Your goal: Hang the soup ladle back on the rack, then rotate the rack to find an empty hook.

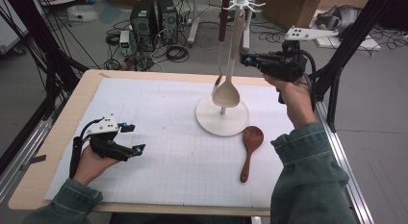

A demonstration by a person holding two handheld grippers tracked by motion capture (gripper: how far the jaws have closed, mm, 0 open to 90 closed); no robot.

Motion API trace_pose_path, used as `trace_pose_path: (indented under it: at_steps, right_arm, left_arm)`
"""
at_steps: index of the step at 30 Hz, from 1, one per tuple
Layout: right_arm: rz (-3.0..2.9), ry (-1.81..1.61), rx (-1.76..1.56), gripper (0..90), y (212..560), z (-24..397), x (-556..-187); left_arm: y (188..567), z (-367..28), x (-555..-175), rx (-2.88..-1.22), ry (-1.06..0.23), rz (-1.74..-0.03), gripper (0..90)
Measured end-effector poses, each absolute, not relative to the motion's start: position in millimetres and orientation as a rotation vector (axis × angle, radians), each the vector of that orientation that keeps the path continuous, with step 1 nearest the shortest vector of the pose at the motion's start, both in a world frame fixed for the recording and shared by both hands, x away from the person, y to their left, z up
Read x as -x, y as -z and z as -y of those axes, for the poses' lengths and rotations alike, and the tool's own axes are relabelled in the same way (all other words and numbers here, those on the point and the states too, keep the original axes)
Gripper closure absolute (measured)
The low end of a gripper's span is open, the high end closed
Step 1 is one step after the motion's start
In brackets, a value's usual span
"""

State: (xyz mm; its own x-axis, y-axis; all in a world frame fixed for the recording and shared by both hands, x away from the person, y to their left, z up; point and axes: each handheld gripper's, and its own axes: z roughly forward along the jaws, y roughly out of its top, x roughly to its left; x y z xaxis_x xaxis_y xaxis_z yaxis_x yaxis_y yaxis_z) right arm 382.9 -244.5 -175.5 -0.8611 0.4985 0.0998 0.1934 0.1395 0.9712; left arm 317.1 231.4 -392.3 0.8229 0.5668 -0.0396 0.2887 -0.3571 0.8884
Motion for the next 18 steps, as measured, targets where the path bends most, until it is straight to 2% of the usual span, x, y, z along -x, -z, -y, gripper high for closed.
trace_pose_path:
  at_steps: [18]
  right_arm:
    - [-2.125,-1.757,-0.695,89.5,119.8,253.1,-406.5]
  left_arm:
    - [392.1,-231.6,-317.7,-1.958,-0.340,-0.636,14.1]
